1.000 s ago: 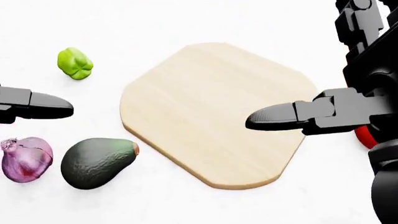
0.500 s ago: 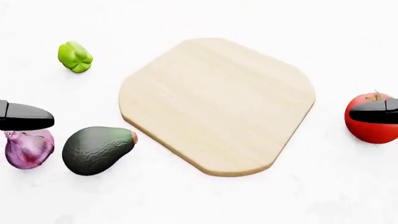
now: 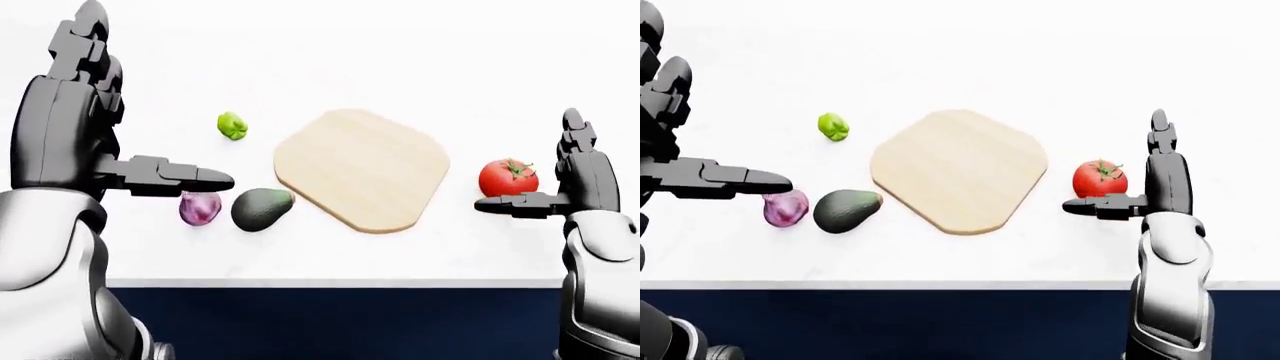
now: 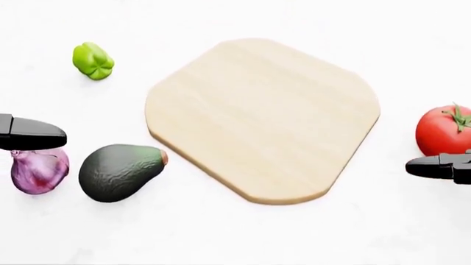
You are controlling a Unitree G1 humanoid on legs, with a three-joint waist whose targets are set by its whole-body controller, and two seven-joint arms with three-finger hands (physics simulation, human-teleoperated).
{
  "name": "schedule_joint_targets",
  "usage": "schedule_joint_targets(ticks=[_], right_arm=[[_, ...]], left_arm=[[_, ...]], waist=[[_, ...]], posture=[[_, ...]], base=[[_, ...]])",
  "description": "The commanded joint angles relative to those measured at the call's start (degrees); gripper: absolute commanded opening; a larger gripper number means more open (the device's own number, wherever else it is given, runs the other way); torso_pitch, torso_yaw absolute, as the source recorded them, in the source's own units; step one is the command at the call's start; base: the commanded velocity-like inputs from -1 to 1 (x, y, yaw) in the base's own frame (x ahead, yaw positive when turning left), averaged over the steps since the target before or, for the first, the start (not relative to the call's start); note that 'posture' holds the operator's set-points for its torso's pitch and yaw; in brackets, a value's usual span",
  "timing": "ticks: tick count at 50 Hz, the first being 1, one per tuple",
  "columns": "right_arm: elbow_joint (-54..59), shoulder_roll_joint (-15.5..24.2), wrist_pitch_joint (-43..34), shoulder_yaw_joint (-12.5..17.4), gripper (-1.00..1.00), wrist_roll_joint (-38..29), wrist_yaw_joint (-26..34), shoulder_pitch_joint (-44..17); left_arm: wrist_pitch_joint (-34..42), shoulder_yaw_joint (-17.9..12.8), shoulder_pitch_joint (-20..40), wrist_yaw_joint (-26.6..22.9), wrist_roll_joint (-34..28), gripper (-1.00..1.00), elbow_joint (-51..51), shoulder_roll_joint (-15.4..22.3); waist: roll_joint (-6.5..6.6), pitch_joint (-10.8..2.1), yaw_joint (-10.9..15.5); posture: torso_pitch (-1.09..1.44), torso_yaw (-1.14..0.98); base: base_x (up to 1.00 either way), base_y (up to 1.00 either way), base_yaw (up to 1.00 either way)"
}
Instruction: Place the avocado, onion, tomato and bell pepper on the cutting board.
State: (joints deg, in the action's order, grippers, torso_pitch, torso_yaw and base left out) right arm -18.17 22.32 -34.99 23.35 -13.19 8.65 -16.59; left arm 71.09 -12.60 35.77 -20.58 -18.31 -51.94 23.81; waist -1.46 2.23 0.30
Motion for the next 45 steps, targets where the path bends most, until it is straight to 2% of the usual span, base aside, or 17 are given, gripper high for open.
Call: schedule_joint_targets(ticks=[1,8,22,28,34,45], right_arm=[[-1.4,0.83,2.58,0.5,1.0,-0.67,-1.01,-0.92],[1.63,0.69,4.63,-0.19,1.0,-1.31,-1.51,-1.02],[2.03,0.2,5.99,0.8,1.0,-1.06,-0.71,1.33],[0.78,0.13,5.4,1.49,0.84,-1.05,-0.06,2.07],[0.73,0.06,5.1,0.55,0.58,-1.37,0.39,1.08],[-0.48,0.27,5.21,0.17,-0.03,-1.35,1.43,0.44]], left_arm=[[-1.49,-0.24,1.33,0.33,-0.42,1.0,-0.86,0.48],[-1.77,-0.55,0.67,0.08,-0.64,1.0,-1.2,0.19],[-0.72,-0.88,0.54,-0.26,-0.88,1.0,-2.3,0.8],[-0.7,-0.78,0.7,-0.27,-0.97,1.0,-2.2,0.81],[-0.68,-0.88,0.91,-0.31,-0.92,1.0,-2.07,0.92],[-1.15,-1.53,0.33,-0.44,-0.65,1.0,-2.14,0.96]], waist=[[-0.1,-1.19,0.02],[-0.09,-1.33,-0.01],[-0.17,-1.24,0.01],[-0.26,-1.13,0.06],[-0.21,-1.04,-0.05],[-0.11,-1.06,-0.1]], posture=[[0.0,0.0],[0.0,0.0],[0.0,0.0],[0.0,0.0],[0.0,0.0],[0.0,0.0]], base=[[0.0,0.0,0.0],[0.0,0.0,0.0],[0.0,0.0,0.0],[0.0,0.0,0.0],[0.0,0.0,0.0],[0.0,0.0,0.0]])
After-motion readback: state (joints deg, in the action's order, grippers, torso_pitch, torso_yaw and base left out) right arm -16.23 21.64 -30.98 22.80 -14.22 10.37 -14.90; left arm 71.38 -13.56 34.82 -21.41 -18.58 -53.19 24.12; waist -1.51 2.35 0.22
